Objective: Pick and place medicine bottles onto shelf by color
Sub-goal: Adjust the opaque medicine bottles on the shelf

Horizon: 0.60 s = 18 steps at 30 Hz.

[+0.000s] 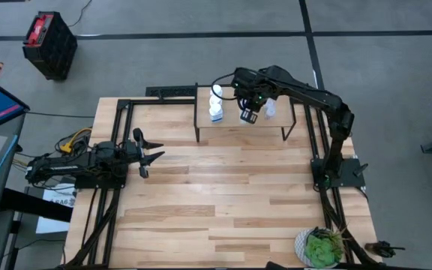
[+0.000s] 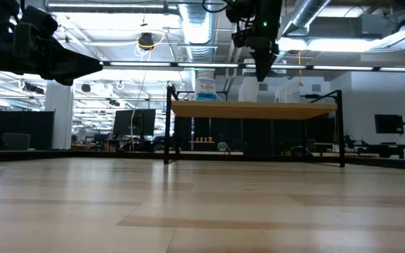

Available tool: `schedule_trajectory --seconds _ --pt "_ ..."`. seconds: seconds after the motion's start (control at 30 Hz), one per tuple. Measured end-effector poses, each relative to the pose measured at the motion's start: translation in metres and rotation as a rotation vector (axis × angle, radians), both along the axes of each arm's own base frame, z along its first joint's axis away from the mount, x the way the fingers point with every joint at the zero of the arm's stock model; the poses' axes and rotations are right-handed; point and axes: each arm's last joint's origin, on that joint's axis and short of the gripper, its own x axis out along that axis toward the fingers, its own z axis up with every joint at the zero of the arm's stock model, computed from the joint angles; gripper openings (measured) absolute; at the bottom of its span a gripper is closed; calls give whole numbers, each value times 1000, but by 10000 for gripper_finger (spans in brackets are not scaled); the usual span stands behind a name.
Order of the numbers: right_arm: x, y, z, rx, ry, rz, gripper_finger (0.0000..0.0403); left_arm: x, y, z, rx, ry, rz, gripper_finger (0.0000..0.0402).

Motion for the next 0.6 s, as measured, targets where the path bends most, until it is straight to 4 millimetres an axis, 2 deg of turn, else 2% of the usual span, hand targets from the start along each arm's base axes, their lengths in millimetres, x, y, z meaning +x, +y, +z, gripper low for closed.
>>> schedule_trajectory --seconds 0.17,0.3,0.43,0.6 --pt "5 14 27 -38 -90 37 97 0 0 0 0 0 0 121" --pt "17 35 41 -62 -174 115 97 0 0 0 0 0 0 121" --pt "32 59 44 -47 -245 250 97 0 0 0 0 0 0 121" --pt "55 82 36 -11 -308 406 97 0 0 0 0 0 0 121"
